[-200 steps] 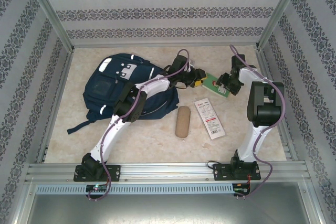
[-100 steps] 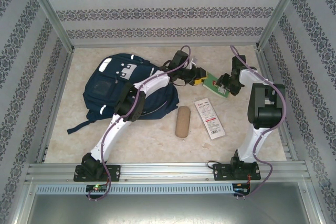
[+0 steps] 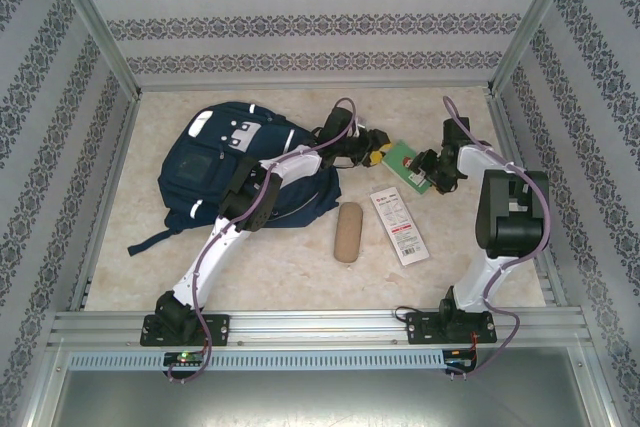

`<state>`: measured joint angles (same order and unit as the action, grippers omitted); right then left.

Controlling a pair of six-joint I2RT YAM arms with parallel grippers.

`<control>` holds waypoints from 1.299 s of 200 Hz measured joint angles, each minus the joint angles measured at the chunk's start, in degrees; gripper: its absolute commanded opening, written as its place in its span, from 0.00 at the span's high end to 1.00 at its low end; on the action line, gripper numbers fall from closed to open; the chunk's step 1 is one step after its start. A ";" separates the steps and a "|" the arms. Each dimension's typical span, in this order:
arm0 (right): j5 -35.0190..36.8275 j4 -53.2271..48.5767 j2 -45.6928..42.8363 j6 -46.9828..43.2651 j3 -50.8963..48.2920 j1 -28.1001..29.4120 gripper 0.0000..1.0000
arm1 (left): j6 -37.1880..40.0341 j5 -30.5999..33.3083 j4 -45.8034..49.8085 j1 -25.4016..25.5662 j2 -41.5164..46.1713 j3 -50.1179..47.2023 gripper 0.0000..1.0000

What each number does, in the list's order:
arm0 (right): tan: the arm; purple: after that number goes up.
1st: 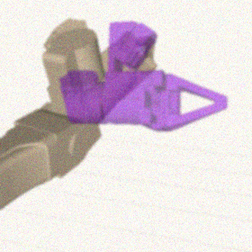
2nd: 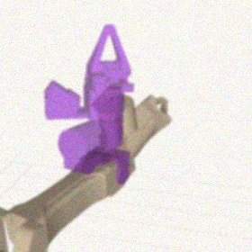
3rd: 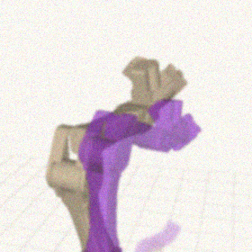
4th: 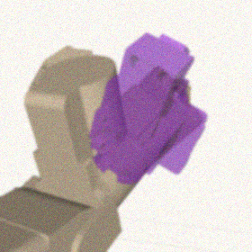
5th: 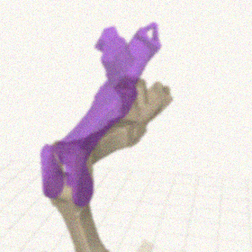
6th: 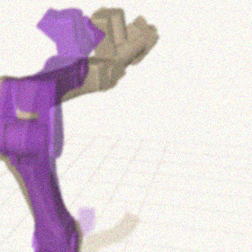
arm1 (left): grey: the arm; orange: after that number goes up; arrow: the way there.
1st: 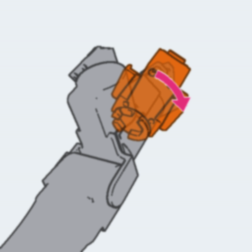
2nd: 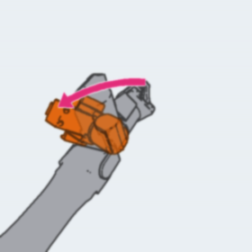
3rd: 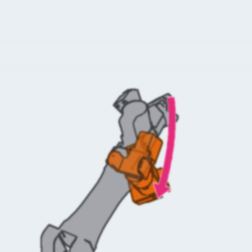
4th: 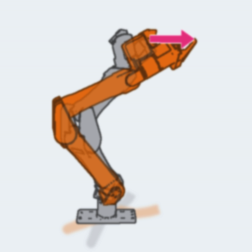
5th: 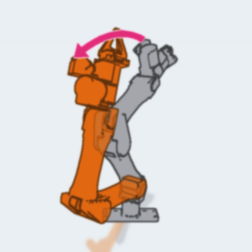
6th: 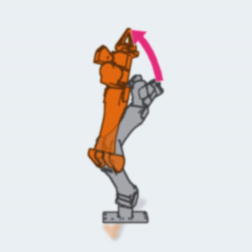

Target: Pack books, pencil case, and school supplies into a backpack

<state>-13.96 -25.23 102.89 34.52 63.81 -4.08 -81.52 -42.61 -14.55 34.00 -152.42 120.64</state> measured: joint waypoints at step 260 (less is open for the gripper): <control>6.75 -0.22 -5.77 -1.62 -1.16 -3.78 0.63 | 30.62 -2.08 33.53 2.38 0.11 12.28 0.53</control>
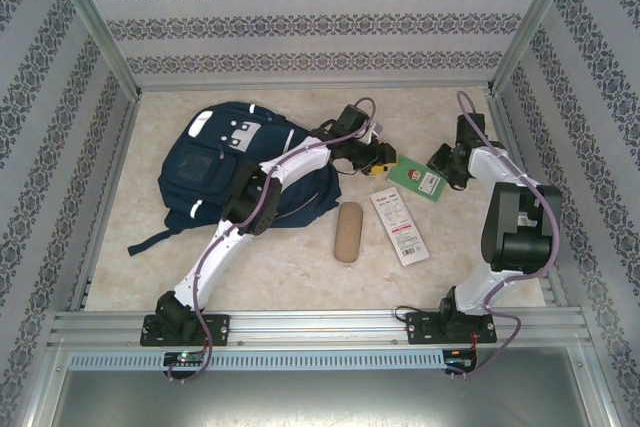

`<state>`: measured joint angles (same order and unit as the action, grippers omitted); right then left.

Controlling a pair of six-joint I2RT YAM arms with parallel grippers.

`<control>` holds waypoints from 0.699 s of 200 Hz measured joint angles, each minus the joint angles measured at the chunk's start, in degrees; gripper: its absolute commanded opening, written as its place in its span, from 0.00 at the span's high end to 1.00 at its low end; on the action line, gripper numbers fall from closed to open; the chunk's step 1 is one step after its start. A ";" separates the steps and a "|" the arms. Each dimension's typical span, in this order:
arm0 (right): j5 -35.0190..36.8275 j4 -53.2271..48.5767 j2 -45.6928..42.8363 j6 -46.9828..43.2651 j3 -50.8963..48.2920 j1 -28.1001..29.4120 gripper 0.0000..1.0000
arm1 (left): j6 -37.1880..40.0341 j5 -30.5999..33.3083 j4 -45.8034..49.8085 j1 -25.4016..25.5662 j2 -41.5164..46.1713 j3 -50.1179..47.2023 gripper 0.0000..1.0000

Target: Pack books, pencil case, and school supplies into a backpack

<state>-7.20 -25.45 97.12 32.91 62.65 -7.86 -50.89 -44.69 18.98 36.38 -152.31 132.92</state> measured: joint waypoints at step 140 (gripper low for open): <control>-10.51 3.15 8.20 -1.18 -0.26 -3.50 0.63 | 1.77 3.67 4.09 0.00 -1.03 2.54 0.52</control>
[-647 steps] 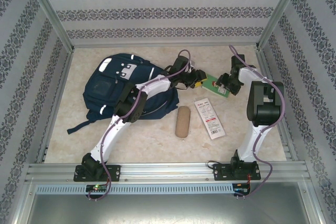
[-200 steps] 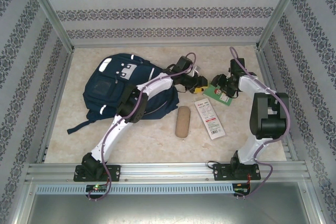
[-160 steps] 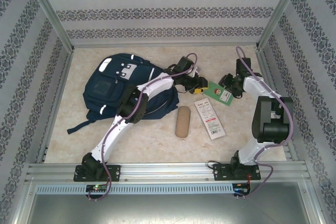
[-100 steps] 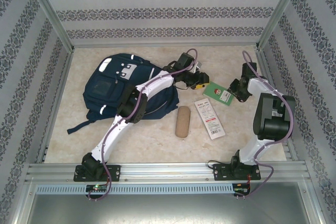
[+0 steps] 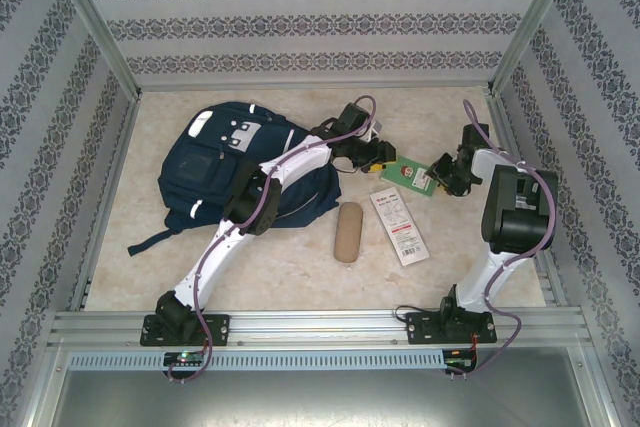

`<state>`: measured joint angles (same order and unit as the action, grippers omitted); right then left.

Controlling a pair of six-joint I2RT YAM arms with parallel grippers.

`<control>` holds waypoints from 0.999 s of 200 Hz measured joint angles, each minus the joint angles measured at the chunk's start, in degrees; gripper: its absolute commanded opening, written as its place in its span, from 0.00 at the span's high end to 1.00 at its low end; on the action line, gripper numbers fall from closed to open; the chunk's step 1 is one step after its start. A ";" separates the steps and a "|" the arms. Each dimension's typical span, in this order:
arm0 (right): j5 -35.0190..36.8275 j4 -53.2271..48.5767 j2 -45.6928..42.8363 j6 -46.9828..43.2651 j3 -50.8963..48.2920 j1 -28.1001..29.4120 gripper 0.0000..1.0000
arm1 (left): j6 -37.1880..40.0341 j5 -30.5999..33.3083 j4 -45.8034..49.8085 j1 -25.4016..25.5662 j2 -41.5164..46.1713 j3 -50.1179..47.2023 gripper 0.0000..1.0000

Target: Pack books, pencil case, and school supplies into a backpack

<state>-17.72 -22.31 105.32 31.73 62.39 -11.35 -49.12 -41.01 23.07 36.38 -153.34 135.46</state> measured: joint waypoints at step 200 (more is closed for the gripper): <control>-2.97 -0.35 2.47 -2.01 3.13 4.42 0.71 | 3.04 12.44 -2.23 -1.14 4.15 -7.41 0.48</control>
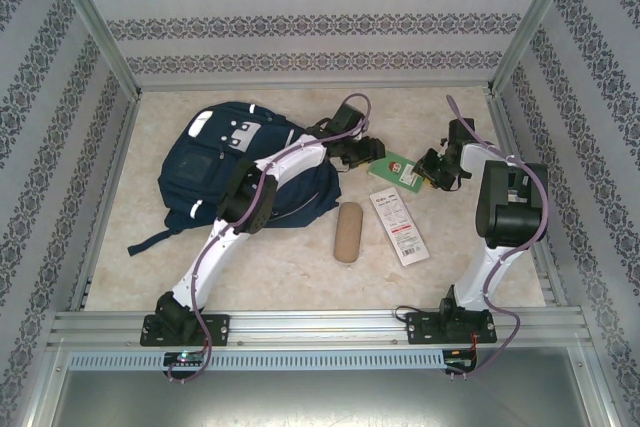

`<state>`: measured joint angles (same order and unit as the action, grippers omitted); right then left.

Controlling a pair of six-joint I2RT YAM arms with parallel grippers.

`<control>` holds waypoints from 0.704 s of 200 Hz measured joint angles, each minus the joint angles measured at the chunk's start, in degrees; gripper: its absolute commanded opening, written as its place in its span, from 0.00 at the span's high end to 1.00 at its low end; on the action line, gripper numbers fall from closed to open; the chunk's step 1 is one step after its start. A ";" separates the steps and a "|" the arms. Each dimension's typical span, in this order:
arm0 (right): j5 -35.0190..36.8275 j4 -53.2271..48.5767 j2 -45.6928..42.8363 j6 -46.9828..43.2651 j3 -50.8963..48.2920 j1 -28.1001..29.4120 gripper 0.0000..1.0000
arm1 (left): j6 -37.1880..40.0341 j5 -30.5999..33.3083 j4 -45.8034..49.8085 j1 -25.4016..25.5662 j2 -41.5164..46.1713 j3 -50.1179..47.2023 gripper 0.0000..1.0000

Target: Pack books, pencil case, and school supplies into a backpack

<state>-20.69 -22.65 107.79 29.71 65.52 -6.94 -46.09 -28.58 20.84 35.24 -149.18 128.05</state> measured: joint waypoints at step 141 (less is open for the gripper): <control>-0.20 -0.92 0.37 -0.13 1.27 2.34 0.71 | 4.55 0.44 7.19 -0.02 -3.45 7.43 0.51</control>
<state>-20.88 -23.57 108.16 29.58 66.78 -4.60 -41.54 -28.14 28.03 35.22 -152.64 135.48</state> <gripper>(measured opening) 0.284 0.496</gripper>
